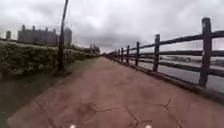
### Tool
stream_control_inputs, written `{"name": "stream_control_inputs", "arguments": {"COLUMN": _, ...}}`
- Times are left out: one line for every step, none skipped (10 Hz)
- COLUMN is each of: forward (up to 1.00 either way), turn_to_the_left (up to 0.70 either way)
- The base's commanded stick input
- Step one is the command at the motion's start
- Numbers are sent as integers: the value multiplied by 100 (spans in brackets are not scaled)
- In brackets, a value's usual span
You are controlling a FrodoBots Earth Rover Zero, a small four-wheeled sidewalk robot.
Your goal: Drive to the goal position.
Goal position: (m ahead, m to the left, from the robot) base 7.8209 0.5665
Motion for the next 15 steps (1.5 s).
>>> {"name": "stream_control_inputs", "arguments": {"forward": 98, "turn_to_the_left": 0}}
{"name": "stream_control_inputs", "arguments": {"forward": 98, "turn_to_the_left": 0}}
{"name": "stream_control_inputs", "arguments": {"forward": 98, "turn_to_the_left": 0}}
{"name": "stream_control_inputs", "arguments": {"forward": 98, "turn_to_the_left": 0}}
{"name": "stream_control_inputs", "arguments": {"forward": 98, "turn_to_the_left": 0}}
{"name": "stream_control_inputs", "arguments": {"forward": 98, "turn_to_the_left": 0}}
{"name": "stream_control_inputs", "arguments": {"forward": 98, "turn_to_the_left": 0}}
{"name": "stream_control_inputs", "arguments": {"forward": 98, "turn_to_the_left": 0}}
{"name": "stream_control_inputs", "arguments": {"forward": 98, "turn_to_the_left": 0}}
{"name": "stream_control_inputs", "arguments": {"forward": 98, "turn_to_the_left": 0}}
{"name": "stream_control_inputs", "arguments": {"forward": 98, "turn_to_the_left": 0}}
{"name": "stream_control_inputs", "arguments": {"forward": 98, "turn_to_the_left": 0}}
{"name": "stream_control_inputs", "arguments": {"forward": 98, "turn_to_the_left": 0}}
{"name": "stream_control_inputs", "arguments": {"forward": 98, "turn_to_the_left": 0}}
{"name": "stream_control_inputs", "arguments": {"forward": 98, "turn_to_the_left": 0}}
